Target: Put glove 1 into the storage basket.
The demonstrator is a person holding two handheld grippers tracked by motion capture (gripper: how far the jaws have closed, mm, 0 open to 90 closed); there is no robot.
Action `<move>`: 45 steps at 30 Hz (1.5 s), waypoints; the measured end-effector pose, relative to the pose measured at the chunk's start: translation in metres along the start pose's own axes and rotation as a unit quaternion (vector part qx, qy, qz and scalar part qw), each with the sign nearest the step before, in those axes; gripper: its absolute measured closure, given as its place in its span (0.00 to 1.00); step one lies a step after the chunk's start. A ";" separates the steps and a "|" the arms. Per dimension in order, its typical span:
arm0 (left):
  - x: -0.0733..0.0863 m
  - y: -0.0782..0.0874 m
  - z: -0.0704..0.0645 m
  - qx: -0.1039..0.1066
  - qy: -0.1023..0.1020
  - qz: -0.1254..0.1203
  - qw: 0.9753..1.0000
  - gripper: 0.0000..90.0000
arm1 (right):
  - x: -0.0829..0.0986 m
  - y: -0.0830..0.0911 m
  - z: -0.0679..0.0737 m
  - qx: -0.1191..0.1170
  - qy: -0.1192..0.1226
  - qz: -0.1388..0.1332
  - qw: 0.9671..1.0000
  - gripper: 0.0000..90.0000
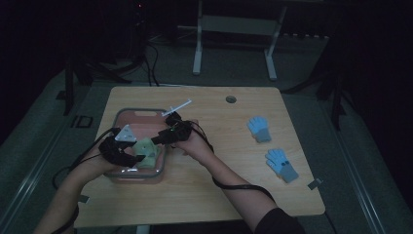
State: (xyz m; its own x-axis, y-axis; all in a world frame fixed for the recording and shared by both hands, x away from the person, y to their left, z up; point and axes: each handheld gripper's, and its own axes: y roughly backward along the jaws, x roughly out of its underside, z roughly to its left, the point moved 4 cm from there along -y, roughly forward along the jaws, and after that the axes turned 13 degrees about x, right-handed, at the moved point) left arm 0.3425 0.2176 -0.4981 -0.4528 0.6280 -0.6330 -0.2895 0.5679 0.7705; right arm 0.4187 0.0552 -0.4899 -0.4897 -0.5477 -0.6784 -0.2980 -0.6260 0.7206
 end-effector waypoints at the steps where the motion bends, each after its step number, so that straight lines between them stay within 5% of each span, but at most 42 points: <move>1: -0.003 0.000 -0.002 -0.001 0.004 -0.002 1.000 0.39 | 0.001 0.003 -0.001 0.002 0.003 -0.003 1.000 0.61; 10: -0.026 -0.016 -0.027 0.015 -0.001 -0.001 1.000 0.39 | 0.015 0.032 -0.007 0.011 0.023 -0.014 1.000 0.58; 26: -0.048 -0.038 -0.052 0.031 -0.013 -0.021 0.999 0.41 | 0.050 0.070 -0.039 0.028 0.013 -0.019 0.999 0.58; 29: -0.057 -0.046 -0.066 0.042 -0.022 -0.019 0.999 0.41 | 0.064 0.080 -0.046 0.035 0.014 -0.020 0.999 0.57; 33: -0.062 -0.052 -0.076 0.058 -0.032 -0.037 0.997 0.36 | 0.075 0.089 -0.053 0.043 0.012 -0.019 0.999 0.57; 45: -0.066 -0.080 -0.101 0.079 -0.044 -0.015 0.996 0.12 | 0.108 0.109 -0.074 0.064 0.016 -0.025 0.998 0.55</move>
State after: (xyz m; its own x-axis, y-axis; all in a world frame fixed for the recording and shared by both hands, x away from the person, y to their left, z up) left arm 0.3105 0.0768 -0.5104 -0.3676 0.6497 -0.6653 -0.1617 0.6599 0.7338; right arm 0.3935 -0.1132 -0.4954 -0.4453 -0.5362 -0.7171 -0.4244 -0.5788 0.6963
